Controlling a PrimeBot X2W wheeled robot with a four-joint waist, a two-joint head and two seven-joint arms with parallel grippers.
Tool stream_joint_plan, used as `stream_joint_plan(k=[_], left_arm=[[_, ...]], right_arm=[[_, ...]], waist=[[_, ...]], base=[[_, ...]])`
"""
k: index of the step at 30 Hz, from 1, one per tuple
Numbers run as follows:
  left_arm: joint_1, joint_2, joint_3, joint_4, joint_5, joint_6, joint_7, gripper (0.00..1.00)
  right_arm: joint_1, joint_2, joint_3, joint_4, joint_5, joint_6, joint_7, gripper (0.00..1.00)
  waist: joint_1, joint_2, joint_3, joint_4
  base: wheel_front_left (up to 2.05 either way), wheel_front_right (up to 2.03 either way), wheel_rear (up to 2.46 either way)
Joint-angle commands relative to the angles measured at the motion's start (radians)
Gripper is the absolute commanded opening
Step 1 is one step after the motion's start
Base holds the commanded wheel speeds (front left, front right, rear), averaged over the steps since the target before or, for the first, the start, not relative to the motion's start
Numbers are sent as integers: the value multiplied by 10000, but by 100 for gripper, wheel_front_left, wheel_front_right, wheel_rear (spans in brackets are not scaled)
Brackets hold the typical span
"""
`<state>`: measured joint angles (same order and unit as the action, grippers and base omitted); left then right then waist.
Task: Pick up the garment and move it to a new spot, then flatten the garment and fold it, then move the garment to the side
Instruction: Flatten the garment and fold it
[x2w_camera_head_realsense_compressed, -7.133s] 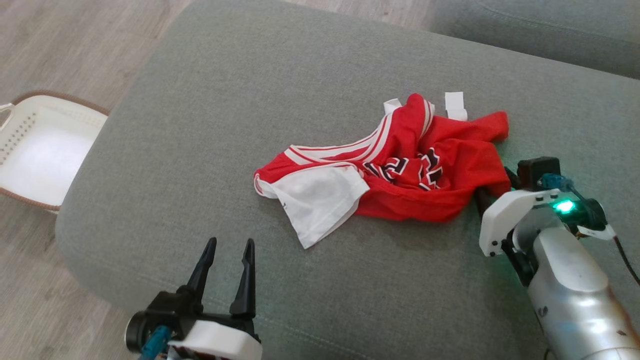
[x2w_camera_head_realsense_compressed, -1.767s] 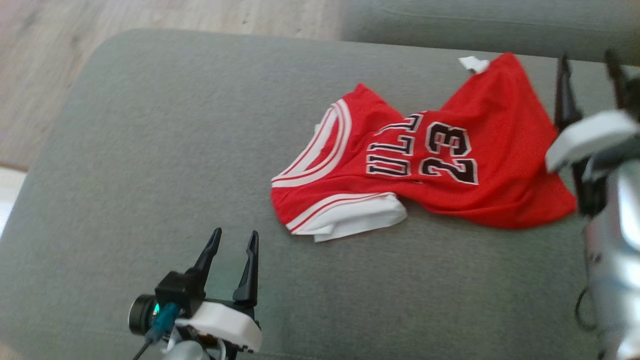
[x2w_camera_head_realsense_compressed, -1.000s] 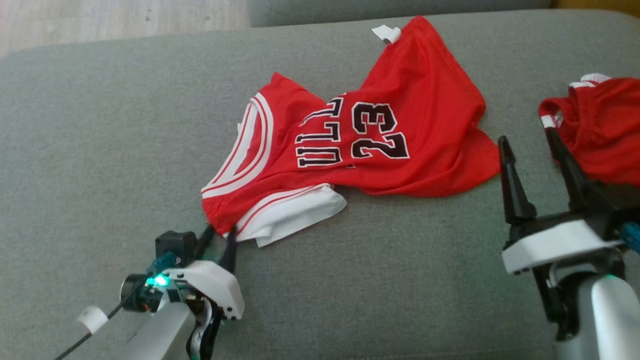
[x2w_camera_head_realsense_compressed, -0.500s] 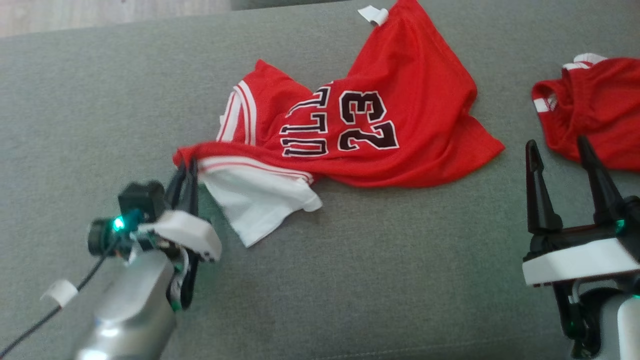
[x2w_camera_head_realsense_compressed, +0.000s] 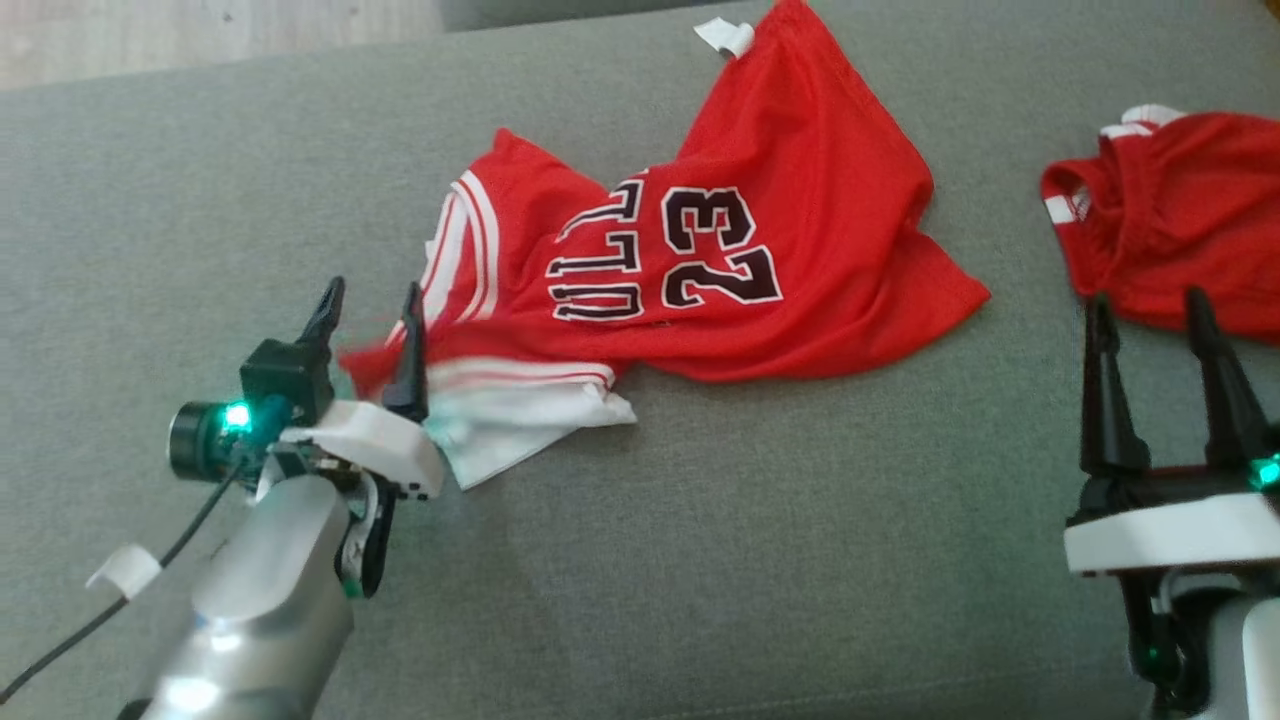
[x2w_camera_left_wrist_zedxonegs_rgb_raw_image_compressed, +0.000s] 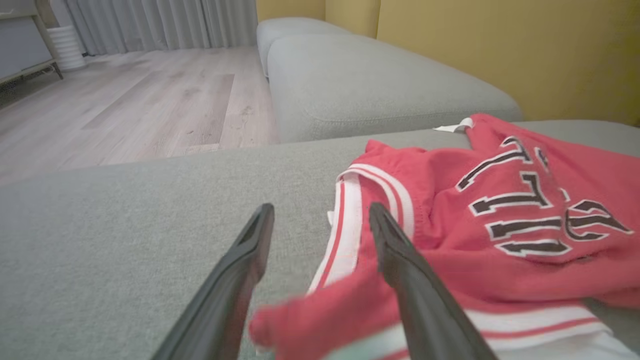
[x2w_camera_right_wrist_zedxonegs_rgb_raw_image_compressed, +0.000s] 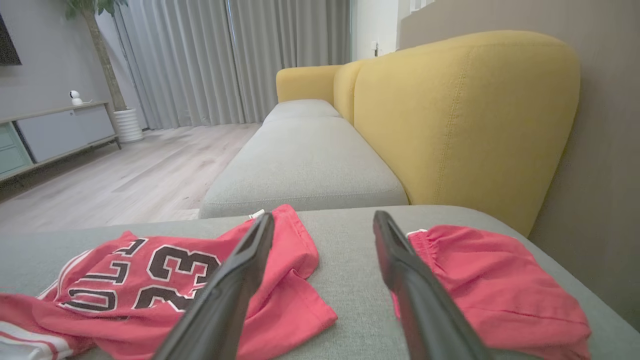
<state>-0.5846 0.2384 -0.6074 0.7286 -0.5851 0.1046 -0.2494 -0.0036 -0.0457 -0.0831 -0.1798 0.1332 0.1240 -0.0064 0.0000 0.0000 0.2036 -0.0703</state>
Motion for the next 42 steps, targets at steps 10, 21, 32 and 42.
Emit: stream_joint_plan(k=[10, 21, 32, 42], left_arm=[[2101, -53, 1361, -3101, 723, 22, -122, 100], [5191, -137, 1688, -5149, 703, 456, -123, 100], [6162, 180, 1936, -6050, 663, 896, -74, 100], [6298, 178, 1785, -6306, 634, 1060, 200, 100]], right_arm=[[419, -45, -166, 618, -213, 67, -649, 100], [1181, -45, 14, 949, -121, 67, -887, 100], [1428, -45, 317, 1515, -155, 67, -1226, 100], [1200, -45, 724, 2683, -68, 67, -1663, 100]], waist=[[0, 0, -1286, 925], [0, 0, -2307, 1370], [0, 0, -2640, 1278], [0, 0, -2720, 1213]], base=[[0, 0, 0], [0, 0, 0], [0, 0, 0], [0, 0, 0]])
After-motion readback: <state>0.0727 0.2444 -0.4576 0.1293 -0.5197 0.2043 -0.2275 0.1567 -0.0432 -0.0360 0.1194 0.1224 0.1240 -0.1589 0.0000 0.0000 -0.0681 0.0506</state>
